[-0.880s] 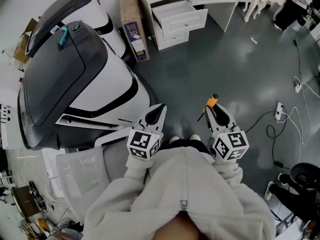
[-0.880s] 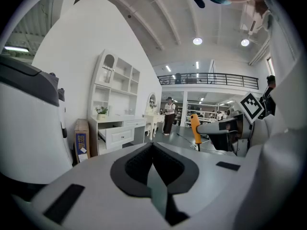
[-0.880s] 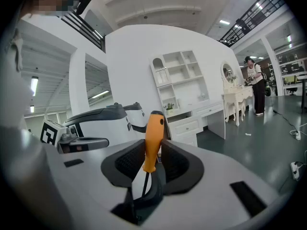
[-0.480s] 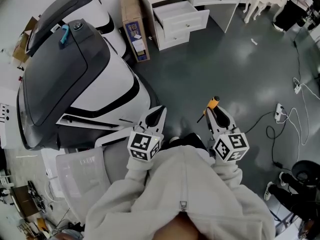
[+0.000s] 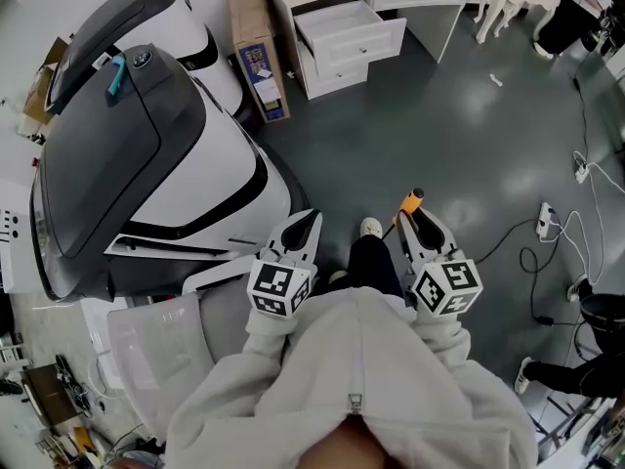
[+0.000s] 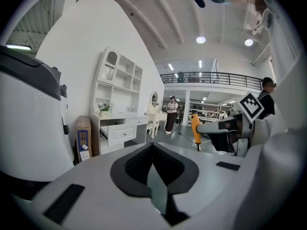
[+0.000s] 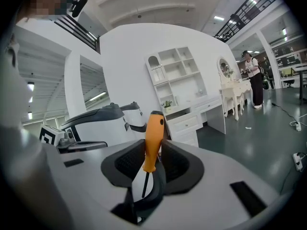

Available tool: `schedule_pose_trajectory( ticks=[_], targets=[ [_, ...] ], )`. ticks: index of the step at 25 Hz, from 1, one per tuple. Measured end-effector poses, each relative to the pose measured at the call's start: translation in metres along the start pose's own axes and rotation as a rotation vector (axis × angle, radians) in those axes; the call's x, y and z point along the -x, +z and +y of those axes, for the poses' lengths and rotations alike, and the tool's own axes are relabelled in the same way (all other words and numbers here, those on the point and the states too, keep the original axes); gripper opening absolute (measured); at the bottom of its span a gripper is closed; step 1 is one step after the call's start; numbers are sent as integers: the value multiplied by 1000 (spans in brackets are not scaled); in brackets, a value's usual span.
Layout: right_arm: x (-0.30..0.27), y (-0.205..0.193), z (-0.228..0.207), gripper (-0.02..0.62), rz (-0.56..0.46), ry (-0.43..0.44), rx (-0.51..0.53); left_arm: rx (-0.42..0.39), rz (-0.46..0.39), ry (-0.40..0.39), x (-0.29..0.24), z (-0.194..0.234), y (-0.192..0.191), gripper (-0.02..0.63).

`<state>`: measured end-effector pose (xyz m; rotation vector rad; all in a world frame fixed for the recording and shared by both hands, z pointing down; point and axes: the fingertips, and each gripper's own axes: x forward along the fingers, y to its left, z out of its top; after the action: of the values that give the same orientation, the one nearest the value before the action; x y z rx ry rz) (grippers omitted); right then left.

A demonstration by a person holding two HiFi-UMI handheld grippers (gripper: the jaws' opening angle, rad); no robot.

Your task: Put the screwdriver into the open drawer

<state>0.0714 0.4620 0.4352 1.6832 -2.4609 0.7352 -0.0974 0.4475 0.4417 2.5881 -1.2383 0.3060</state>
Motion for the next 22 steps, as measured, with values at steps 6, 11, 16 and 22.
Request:
schedule_pose_trajectory(
  ticks=[6,11,16,22],
  targets=[
    [-35,26,-13,120,-5,43,12,0,-8,35,-23,16,16,17],
    [-60,45,-30,120,7,59,26,8,-19,47,-54,26,30,17],
    [-80,58,-54,120,12,58,27,14,-24,45,-87,33,38,17],
    [-100,72,-78,120,19,62,33,15,-30,38,-126,38,48,17]
  ],
)
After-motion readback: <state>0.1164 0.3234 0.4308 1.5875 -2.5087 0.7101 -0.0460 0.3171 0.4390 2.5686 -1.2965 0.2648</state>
